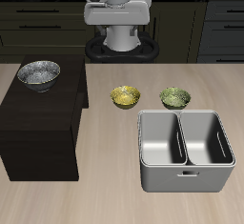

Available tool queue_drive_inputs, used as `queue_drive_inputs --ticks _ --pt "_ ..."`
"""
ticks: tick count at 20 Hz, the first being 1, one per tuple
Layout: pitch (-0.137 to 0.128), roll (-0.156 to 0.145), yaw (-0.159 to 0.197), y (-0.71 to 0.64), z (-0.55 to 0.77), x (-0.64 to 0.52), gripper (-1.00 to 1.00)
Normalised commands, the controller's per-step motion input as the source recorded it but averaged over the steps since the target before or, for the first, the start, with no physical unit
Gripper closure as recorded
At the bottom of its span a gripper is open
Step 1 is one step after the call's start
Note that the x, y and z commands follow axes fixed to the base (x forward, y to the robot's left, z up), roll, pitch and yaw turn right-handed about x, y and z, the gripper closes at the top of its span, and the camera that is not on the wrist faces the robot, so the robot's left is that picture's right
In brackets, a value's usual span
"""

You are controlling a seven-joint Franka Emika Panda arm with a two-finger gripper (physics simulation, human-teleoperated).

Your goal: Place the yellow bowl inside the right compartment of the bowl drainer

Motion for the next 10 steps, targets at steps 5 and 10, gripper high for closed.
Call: queue_drive_inputs --ticks 5,10 --pt "-0.008 0.001 0.011 0.20 -0.30 0.07 -1.00" --pt "0.010 -0.003 -0.022 0.10 -0.38 0.15 -1.00"
